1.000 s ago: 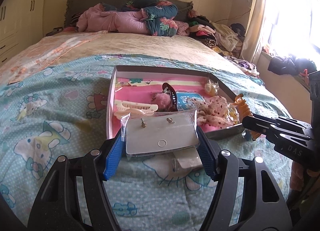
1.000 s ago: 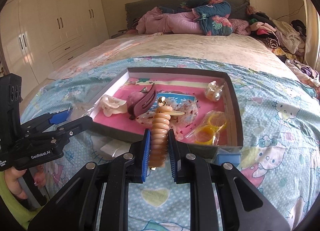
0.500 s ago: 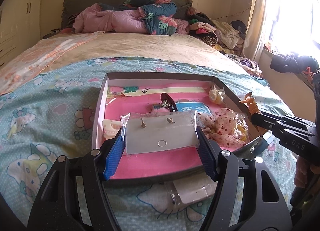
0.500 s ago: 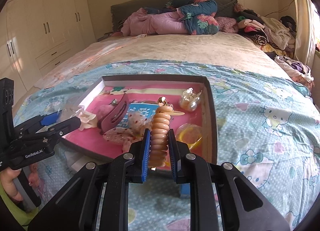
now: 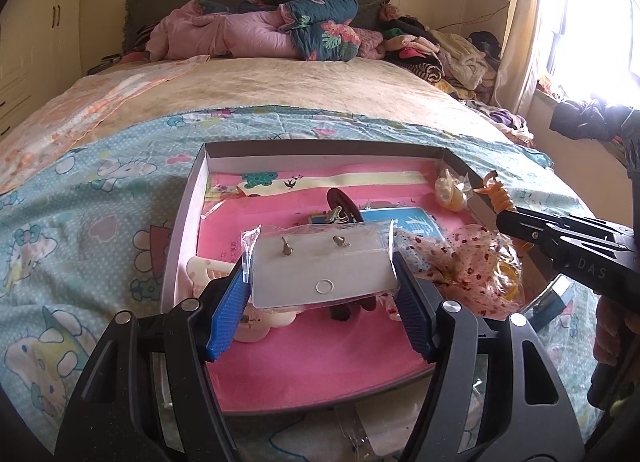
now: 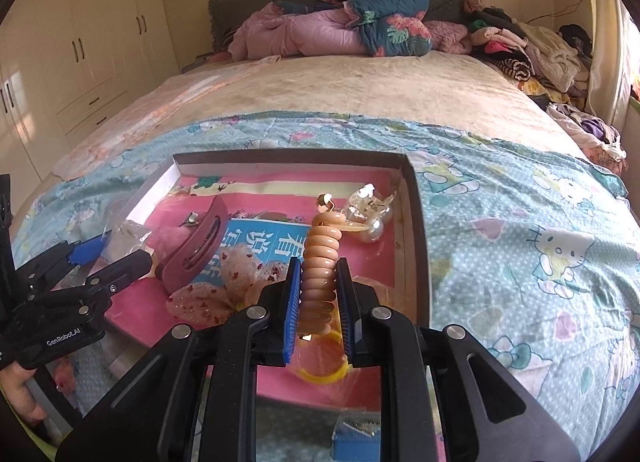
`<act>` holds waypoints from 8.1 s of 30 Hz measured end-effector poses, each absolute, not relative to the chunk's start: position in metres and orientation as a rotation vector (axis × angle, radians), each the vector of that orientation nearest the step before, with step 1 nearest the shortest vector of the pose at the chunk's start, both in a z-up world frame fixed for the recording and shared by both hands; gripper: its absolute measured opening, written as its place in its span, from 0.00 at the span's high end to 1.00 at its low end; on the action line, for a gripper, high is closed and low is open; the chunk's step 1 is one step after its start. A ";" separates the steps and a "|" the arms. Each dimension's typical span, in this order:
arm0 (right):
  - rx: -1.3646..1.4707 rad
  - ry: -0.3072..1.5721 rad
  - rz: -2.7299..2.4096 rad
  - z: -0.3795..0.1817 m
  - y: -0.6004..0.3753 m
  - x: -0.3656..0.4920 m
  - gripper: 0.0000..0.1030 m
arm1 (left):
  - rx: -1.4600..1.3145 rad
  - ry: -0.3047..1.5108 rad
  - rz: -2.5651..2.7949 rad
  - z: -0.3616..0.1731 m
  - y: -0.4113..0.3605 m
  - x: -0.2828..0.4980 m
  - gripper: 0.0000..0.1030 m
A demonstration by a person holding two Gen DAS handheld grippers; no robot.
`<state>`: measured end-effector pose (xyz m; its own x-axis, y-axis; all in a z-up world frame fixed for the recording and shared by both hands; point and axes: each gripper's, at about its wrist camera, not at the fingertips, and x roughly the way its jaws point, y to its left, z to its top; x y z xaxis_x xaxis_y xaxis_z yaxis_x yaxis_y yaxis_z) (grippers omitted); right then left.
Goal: Organize jewelry
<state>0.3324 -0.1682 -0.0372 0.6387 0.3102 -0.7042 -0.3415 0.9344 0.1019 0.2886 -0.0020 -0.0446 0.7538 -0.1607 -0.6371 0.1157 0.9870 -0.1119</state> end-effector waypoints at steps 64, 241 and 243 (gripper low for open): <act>0.044 0.833 0.295 -0.080 -0.220 0.265 0.48 | -0.071 0.793 -0.230 -0.076 -0.045 0.225 0.12; -0.024 0.474 0.335 0.002 -0.195 0.145 0.06 | -0.067 0.502 -0.094 -0.004 0.003 0.146 0.11; -0.022 0.459 0.338 0.002 -0.196 0.138 0.06 | -0.060 0.497 -0.090 -0.003 0.003 0.142 0.11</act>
<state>0.1381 -0.1958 0.0020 0.8420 0.3152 -0.4378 -0.3250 0.9441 0.0546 0.1421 0.0032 -0.0034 0.8752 -0.1004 -0.4732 0.0710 0.9943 -0.0796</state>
